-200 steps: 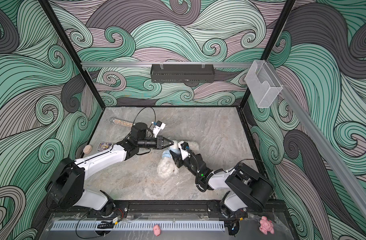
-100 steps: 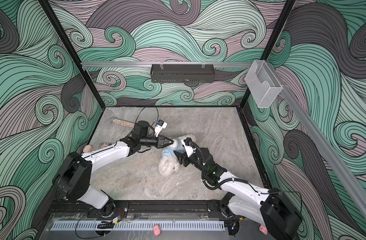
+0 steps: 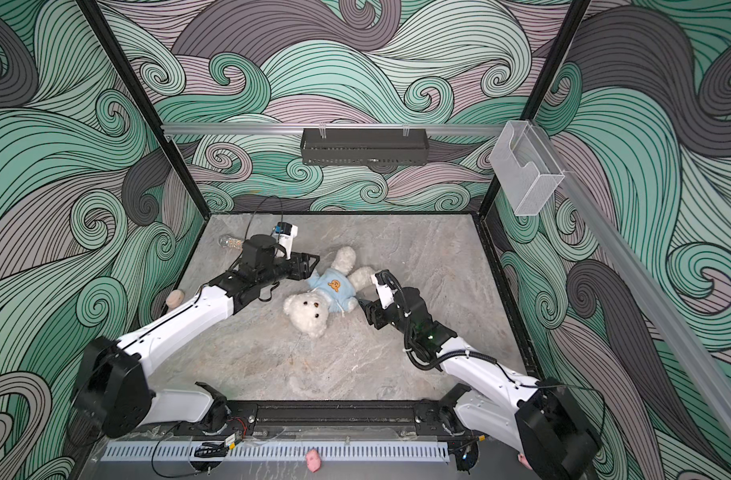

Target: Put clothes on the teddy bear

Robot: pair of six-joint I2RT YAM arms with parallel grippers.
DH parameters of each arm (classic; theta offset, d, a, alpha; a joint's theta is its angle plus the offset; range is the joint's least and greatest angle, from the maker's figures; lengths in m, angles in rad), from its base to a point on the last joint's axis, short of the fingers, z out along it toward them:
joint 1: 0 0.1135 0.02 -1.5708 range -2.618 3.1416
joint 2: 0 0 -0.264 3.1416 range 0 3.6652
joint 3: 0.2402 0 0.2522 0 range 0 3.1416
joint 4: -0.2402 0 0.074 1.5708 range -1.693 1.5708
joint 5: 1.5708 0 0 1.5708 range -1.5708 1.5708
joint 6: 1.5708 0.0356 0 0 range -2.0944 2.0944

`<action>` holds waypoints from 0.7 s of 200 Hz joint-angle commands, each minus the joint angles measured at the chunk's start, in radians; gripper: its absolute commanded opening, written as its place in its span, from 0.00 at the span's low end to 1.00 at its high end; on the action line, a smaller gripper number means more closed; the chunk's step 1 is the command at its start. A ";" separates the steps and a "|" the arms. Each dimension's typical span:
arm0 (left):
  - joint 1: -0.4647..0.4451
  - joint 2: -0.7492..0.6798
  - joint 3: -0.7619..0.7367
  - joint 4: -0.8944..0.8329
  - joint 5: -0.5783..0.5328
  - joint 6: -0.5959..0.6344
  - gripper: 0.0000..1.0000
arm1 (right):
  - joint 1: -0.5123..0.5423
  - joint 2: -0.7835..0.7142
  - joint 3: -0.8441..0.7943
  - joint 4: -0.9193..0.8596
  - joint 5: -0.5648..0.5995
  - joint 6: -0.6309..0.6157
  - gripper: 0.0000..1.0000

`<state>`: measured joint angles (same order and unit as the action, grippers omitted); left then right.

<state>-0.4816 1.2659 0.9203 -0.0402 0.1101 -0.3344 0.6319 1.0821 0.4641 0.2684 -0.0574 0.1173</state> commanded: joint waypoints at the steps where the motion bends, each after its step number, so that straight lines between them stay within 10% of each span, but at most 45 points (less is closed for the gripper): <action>1: -0.016 -0.110 -0.116 -0.075 -0.069 -0.040 0.85 | -0.018 0.026 0.025 -0.003 0.037 0.023 0.65; 56: -0.049 -0.207 -0.321 -0.082 -0.107 -0.134 0.88 | -0.039 0.237 0.171 0.071 0.003 0.063 0.66; 140: -0.050 0.187 -0.238 0.100 -0.062 -0.113 0.76 | -0.042 0.333 0.167 0.103 -0.044 0.088 0.65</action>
<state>-0.5270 1.3651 0.6239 -0.0296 0.0315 -0.4469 0.5953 1.4330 0.6533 0.3546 -0.0879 0.2035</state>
